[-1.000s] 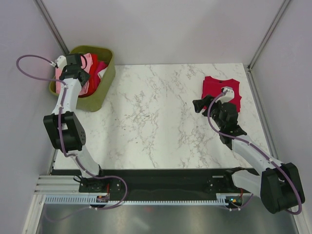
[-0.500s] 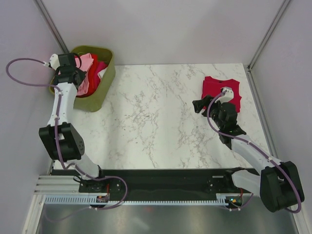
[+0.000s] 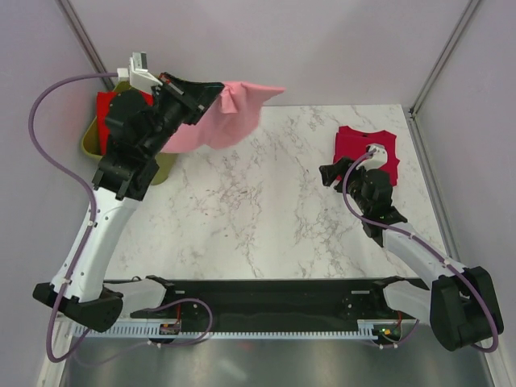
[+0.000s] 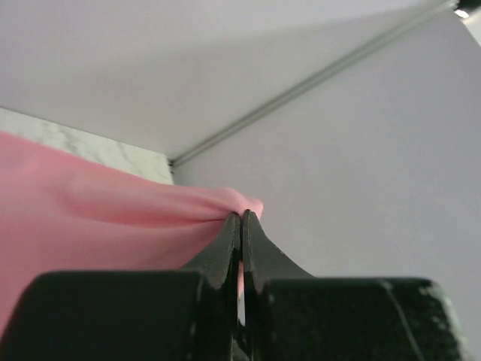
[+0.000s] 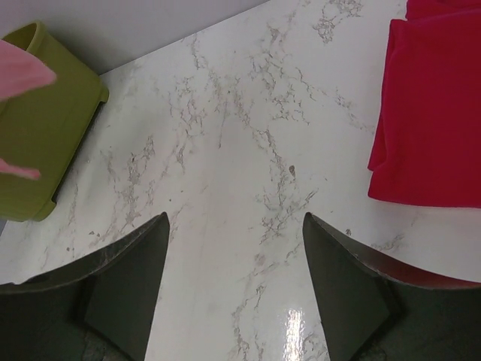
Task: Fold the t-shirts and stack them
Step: Grab the tshirt from the pile, then move the tshirt to the center of the board
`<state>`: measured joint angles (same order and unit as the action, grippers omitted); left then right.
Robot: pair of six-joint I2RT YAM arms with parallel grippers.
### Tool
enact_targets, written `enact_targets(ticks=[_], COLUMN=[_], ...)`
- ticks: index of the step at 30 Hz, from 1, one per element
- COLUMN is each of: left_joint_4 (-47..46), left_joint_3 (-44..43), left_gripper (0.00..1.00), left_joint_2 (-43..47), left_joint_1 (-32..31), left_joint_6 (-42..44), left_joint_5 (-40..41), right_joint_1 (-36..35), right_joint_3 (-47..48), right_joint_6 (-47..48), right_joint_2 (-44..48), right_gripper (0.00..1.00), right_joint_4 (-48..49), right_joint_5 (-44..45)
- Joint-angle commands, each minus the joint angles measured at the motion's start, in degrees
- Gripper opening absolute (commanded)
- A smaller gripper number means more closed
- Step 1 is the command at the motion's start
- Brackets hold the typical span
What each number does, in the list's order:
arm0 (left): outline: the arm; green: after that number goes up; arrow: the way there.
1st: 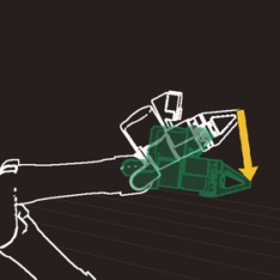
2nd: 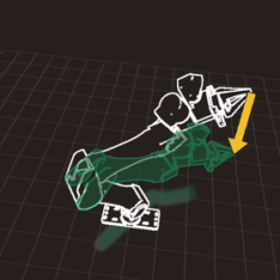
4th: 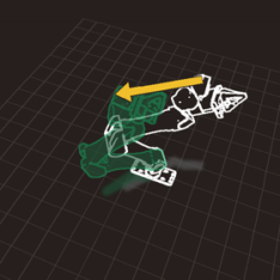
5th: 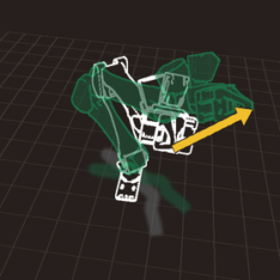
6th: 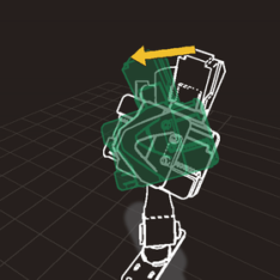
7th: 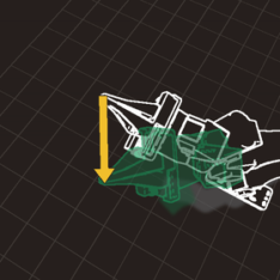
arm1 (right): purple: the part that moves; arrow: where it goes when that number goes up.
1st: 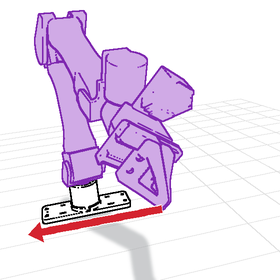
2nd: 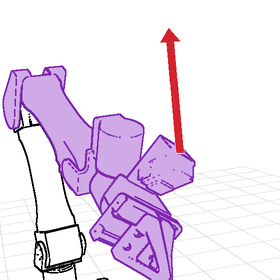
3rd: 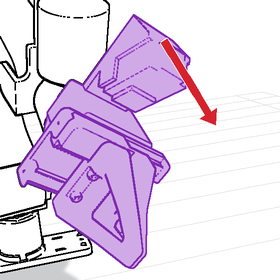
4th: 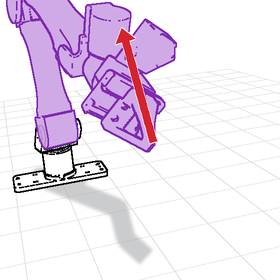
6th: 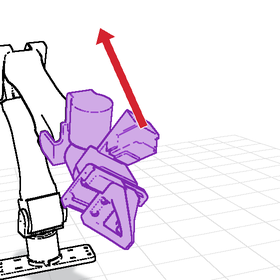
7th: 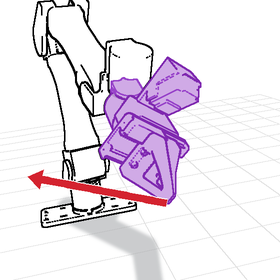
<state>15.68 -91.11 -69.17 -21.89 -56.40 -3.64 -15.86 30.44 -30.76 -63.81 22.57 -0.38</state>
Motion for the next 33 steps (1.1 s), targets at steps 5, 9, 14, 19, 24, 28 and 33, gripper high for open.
enact_targets(ticks=[5, 9, 14, 19, 24, 28, 33], left_joint_4=[-4.8, -3.9, -6.6, -9.3, -12.8, -21.7, -29.8], left_joint_3=[-0.4, 7.9, 32.2, 42.2, 43.3, 42.2, 41.5], left_gripper=[0.05, 0.08, 0.99, 1.0, 0.96, 0.93, 0.92], left_joint_2=[-0.5, -1.1, 1.1, 4.6, 2.0, -4.5, -11.6], left_joint_1=[0.9, 1.1, 1.4, 1.1, -1.4, -7.7, -13.7], left_joint_6=[-6.6, -4.9, -6.3, 1.5, 10.7, 19.6, 26.3], left_joint_5=[-3.8, -4.7, 5.1, 13.7, 11.7, 7.5, 4.2], right_joint_1=[0.1, 0.0, 0.1, 0.0, 0.1, 0.0, -0.1], right_joint_3=[-0.3, -0.3, -0.7, 2.3, 10.4, 15.1, 16.8], right_joint_6=[-0.7, -0.4, -0.2, 0.3, 1.4, 3.0, 5.6], right_joint_2=[2.3, 3.1, 4.3, 3.2, -2.9, -5.8, -10.1], right_gripper=[0.8, 0.8, 0.8, 0.77, 0.63, 0.5, 0.48], right_joint_4=[0.9, -0.1, -0.8, -5.5, -21.5, -29.1, -30.9], right_joint_5=[3.5, 4.3, 5.2, 4.6, 0.7, -5.6, -11.5])
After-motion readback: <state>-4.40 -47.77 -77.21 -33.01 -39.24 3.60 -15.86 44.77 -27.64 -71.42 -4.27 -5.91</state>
